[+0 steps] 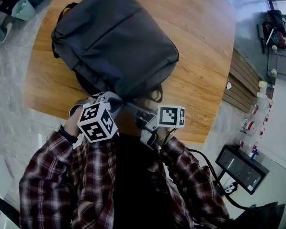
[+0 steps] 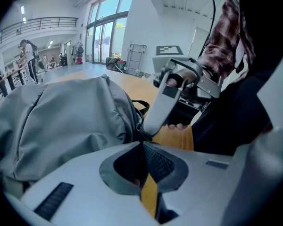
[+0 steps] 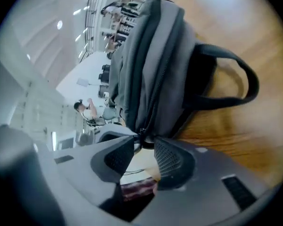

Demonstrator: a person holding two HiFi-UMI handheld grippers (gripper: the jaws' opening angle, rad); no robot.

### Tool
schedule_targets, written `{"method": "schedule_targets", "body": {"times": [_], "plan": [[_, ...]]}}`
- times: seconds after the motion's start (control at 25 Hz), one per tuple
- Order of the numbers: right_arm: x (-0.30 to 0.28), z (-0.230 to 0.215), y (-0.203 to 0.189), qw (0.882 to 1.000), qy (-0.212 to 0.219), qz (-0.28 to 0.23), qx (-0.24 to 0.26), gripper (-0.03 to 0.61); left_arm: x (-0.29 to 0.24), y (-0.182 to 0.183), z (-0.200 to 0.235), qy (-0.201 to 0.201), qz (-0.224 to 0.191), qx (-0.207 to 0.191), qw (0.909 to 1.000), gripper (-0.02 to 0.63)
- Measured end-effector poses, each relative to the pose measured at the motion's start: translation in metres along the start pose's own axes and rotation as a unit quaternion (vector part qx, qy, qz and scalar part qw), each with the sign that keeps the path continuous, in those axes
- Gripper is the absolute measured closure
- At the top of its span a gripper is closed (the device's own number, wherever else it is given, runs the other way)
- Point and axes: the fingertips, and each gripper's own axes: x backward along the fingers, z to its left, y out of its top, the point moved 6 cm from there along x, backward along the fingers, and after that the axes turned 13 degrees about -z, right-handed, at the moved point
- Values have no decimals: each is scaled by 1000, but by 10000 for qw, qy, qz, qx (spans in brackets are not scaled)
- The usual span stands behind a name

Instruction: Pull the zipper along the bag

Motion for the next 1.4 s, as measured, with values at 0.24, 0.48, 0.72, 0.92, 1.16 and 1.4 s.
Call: {"method": "schedule_targets", "body": {"times": [0.24,0.48,0.72,0.92,1.16,1.4], "plan": [[-13,0,1,9972,-607,-430,-55,459,-8,-4,-4,168,138,-334,9992,589],[-8,-1,-4,9915,-962,-796,375,545,-11,-6,-5,305,45,-660,9973,589],[0,6,-10,9816,-974,122,1639,558,-2,-10,-3,51,-265,-401,9988,588],[5,5,-8,9661,-629,1220,2186,565,1,-13,-2,-347,-338,67,9988,588],[19,-2,19,9592,-550,1571,2284,563,4,-17,3,-503,-228,338,9979,589],[50,-9,59,9694,-437,1110,2145,552,5,-20,4,-415,-249,433,9979,589]]}}
